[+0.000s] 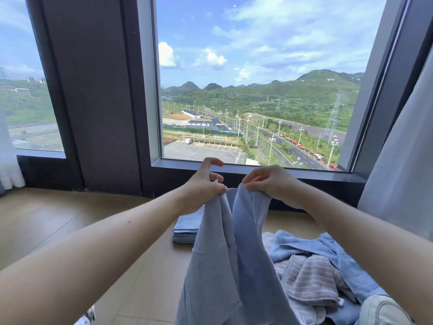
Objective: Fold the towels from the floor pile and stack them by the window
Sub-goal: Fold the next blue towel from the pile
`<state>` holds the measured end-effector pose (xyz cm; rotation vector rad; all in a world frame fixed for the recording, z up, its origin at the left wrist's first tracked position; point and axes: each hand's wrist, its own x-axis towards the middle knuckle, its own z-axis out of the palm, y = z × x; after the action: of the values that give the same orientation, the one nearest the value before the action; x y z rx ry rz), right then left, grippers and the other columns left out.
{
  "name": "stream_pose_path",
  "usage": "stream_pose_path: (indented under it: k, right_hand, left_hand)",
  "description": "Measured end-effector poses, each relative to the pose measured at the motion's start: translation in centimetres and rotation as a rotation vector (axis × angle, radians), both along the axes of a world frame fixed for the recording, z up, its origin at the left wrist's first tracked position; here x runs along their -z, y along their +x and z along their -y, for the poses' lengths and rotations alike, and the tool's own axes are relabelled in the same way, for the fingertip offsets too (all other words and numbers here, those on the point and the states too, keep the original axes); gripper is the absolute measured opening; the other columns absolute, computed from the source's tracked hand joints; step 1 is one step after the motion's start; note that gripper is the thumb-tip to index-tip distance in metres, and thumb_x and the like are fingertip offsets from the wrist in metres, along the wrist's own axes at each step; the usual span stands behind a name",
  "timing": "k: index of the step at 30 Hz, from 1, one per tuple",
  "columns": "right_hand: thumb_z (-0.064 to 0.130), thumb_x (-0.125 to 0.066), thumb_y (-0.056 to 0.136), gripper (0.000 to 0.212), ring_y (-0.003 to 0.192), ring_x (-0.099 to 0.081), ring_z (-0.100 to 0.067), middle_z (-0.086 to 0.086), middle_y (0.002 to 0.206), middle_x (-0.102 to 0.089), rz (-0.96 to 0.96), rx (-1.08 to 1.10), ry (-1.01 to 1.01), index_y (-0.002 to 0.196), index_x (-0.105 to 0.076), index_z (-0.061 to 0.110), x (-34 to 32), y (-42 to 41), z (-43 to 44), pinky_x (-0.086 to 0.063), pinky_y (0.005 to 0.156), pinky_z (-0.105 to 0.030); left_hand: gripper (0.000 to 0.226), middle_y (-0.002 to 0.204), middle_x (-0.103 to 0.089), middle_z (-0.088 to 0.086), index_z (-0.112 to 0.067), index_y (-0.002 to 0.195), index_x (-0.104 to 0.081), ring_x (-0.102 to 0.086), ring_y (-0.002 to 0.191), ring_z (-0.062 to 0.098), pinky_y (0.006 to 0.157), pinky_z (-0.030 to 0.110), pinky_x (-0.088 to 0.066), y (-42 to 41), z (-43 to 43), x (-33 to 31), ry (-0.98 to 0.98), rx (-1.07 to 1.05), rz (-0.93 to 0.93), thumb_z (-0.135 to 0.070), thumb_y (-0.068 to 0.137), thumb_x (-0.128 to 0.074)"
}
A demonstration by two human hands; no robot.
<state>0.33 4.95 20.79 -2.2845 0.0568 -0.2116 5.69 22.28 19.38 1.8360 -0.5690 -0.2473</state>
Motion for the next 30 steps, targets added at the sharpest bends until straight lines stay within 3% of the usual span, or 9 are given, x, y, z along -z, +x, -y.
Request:
stream_pose_path:
  k: [2, 6, 9, 11, 13, 18, 21, 26, 30]
  right_hand:
    - [0.015, -0.068, 0.084, 0.009, 0.078, -0.058, -0.012, 0.001, 0.085, -0.067, 0.007, -0.026, 0.027, 0.081, -0.067, 0.024, -0.1, -0.1, -0.1, -0.047, 0.065, -0.021]
    - [0.011, -0.073, 0.079, 0.016, 0.075, -0.060, -0.004, 0.007, 0.079, -0.067, 0.092, -0.101, 0.053, 0.075, -0.066, 0.025, -0.2, -0.3, -0.7, -0.046, 0.069, -0.016]
    - [0.009, -0.074, 0.076, 0.019, 0.065, -0.057, 0.000, 0.010, 0.070, -0.064, 0.192, -0.088, 0.028, 0.070, -0.064, 0.024, -0.2, -0.1, -1.0, -0.044, 0.065, -0.014]
    - [0.010, -0.074, 0.076, 0.016, 0.066, -0.057, -0.001, 0.010, 0.072, -0.065, 0.234, -0.069, 0.041, 0.072, -0.064, 0.022, -0.3, -0.2, -1.1, -0.044, 0.065, -0.012]
    - [0.012, -0.075, 0.076, 0.015, 0.070, -0.059, -0.003, 0.008, 0.075, -0.066, 0.233, -0.065, 0.048, 0.077, -0.064, 0.023, -0.4, -0.1, -1.0, -0.044, 0.065, -0.012]
    - [0.020, -0.073, 0.079, 0.010, 0.082, -0.063, -0.017, 0.000, 0.083, -0.067, 0.043, -0.041, -0.001, 0.083, -0.065, 0.025, -0.1, -0.2, 0.0, -0.054, 0.083, -0.032]
    - [0.018, -0.069, 0.082, 0.005, 0.076, -0.062, -0.015, -0.001, 0.078, -0.067, 0.013, -0.068, -0.034, 0.087, -0.067, 0.018, 0.1, -0.5, 0.0, -0.055, 0.083, -0.034]
    - [0.016, -0.063, 0.085, 0.018, 0.064, -0.058, -0.013, 0.004, 0.065, -0.062, 0.191, -0.055, -0.062, 0.083, -0.058, 0.033, 0.1, -0.1, -0.8, -0.052, 0.078, -0.033]
    - [0.018, -0.063, 0.086, 0.014, 0.057, -0.052, -0.010, 0.005, 0.060, -0.058, 0.282, -0.074, -0.081, 0.087, -0.060, 0.031, 0.0, 0.0, -1.1, -0.046, 0.070, -0.027]
  left_hand:
    - [0.041, 0.108, -0.051, -0.002, -0.031, 0.116, -0.046, -0.051, 0.086, 0.008, 0.060, 0.009, -0.042, -0.2, 0.0, 0.0, 0.046, 0.027, 0.063, -0.004, 0.087, -0.059]
    - [0.047, 0.127, -0.053, -0.004, -0.022, 0.131, -0.048, -0.049, 0.106, 0.008, 0.083, 0.014, -0.036, -0.3, 0.3, 0.6, 0.113, 0.076, 0.124, -0.013, 0.088, -0.063]
    - [0.028, 0.105, -0.064, -0.002, -0.018, 0.113, -0.062, -0.056, 0.098, 0.010, 0.085, 0.020, -0.039, -0.2, 0.5, 0.8, 0.138, 0.061, 0.157, -0.011, 0.086, -0.064]
    - [0.013, 0.084, -0.064, -0.005, -0.021, 0.092, -0.066, -0.056, 0.085, 0.009, 0.080, 0.022, -0.042, 0.0, 0.5, 0.9, 0.130, 0.025, 0.165, -0.011, 0.085, -0.064]
    - [0.012, 0.074, -0.059, -0.008, -0.023, 0.083, -0.065, -0.053, 0.075, 0.008, 0.072, 0.021, -0.041, 0.2, 0.5, 1.0, 0.118, -0.009, 0.181, -0.012, 0.085, -0.063]
    - [0.009, 0.086, -0.060, -0.002, -0.022, 0.084, -0.062, -0.054, 0.086, 0.014, 0.080, 0.027, -0.042, 0.5, 0.1, 1.0, 0.075, -0.061, 0.172, -0.014, 0.087, -0.063]
    - [0.005, 0.089, -0.060, -0.001, -0.020, 0.089, -0.063, -0.054, 0.088, 0.014, 0.080, 0.027, -0.042, 0.6, -0.1, 1.0, 0.082, -0.056, 0.163, -0.014, 0.088, -0.063]
    - [0.023, 0.097, -0.059, -0.002, -0.022, 0.099, -0.059, -0.054, 0.090, 0.013, 0.076, 0.022, -0.045, 0.5, 0.1, 1.0, 0.023, -0.033, 0.113, -0.005, 0.084, -0.065]
    - [0.047, 0.111, -0.054, 0.000, -0.025, 0.116, -0.046, -0.061, 0.095, 0.015, 0.081, 0.023, -0.050, 0.4, -0.4, 0.8, -0.054, 0.026, 0.102, -0.004, 0.081, -0.069]
